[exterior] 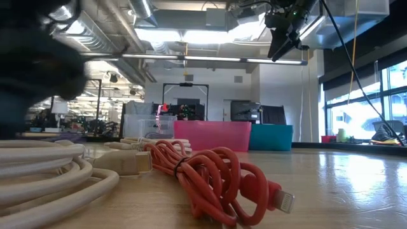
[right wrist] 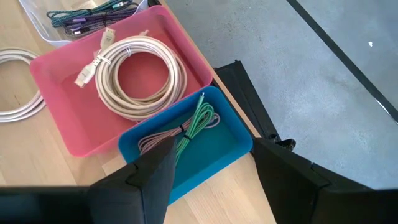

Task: Pick & Place USB Port
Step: Put the purple USB cable into the blue bin

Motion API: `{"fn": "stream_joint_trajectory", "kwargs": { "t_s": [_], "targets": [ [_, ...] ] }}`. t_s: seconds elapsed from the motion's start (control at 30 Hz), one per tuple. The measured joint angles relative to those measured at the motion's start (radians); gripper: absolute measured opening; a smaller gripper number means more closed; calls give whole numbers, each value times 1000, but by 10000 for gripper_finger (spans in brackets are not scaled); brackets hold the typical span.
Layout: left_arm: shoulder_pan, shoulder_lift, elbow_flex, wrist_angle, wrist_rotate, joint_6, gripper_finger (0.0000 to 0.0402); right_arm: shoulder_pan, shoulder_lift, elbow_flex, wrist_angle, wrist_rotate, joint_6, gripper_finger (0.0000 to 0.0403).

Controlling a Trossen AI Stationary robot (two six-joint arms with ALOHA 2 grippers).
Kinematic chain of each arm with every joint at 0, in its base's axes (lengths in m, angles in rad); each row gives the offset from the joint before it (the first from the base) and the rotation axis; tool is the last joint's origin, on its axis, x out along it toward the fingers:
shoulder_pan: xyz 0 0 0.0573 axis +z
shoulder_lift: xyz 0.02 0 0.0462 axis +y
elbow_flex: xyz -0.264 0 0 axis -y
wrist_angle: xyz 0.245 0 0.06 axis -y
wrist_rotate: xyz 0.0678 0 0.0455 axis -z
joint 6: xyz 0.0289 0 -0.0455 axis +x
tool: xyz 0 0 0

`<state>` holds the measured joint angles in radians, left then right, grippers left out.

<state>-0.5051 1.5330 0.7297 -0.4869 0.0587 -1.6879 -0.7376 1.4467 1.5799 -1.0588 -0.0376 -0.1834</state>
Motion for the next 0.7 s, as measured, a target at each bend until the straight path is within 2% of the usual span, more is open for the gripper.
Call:
{"fn": "stream_joint_trajectory", "kwargs": {
  "t_s": [0.17,0.3,0.43,0.53,0.6,0.7],
  "targets": [
    [20,-122,50,-14,-244,0,11,0,0,0,0,0,0,220],
    [41,-266,113,-98,-463,44,10,0,0,0,1,0,0,220],
    [63,-393,157,-78,-728,265,10,0,0,0,6,-1,-1,220],
    [125,-468,159,48,-892,530,10,0,0,0,38,-87,-2,220],
    [199,-497,159,169,-904,728,10,3,0,0,85,-201,13,220],
    [350,-503,159,403,-768,1018,10,20,0,0,182,-378,45,220]
  ]
}}
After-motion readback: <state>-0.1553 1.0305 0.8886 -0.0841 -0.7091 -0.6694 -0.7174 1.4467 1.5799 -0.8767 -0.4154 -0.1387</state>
